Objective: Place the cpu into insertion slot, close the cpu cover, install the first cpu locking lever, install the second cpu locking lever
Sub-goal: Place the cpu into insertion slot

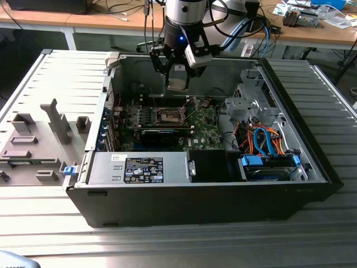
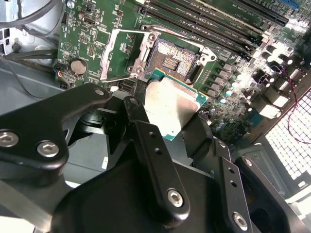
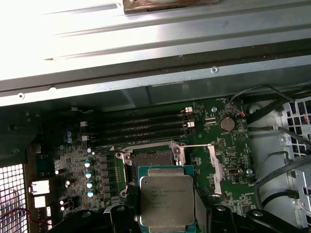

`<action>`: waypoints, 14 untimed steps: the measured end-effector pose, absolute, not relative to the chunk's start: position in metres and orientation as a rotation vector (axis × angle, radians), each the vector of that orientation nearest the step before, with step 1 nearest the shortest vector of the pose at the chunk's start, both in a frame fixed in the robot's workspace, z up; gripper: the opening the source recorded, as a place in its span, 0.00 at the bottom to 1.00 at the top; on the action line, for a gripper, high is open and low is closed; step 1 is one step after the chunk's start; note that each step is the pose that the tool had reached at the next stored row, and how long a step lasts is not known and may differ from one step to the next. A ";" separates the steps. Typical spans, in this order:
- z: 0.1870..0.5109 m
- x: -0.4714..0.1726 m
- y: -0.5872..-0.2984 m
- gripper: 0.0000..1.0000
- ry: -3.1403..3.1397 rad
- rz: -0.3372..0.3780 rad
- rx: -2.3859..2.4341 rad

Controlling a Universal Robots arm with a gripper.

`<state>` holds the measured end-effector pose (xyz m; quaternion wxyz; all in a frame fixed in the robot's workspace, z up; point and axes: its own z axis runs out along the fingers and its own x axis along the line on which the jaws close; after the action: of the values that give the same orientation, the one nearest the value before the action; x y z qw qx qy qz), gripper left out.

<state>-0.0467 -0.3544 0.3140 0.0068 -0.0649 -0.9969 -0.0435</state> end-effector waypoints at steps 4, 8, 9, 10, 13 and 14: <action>0.314 -0.047 -0.354 0.55 -3.118 -0.136 -0.209; 0.314 -0.047 -0.354 0.55 -3.118 -0.136 -0.217; 0.314 -0.047 -0.354 0.55 -3.118 -0.136 -0.218; 0.314 -0.047 -0.354 0.55 -3.118 -0.136 -0.219; 0.314 -0.047 -0.354 0.55 -3.118 -0.136 -0.226; 0.314 -0.047 -0.354 0.55 -3.117 -0.136 -0.227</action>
<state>-0.0467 -0.3544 0.3139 0.0064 -0.0725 -0.9964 -0.0436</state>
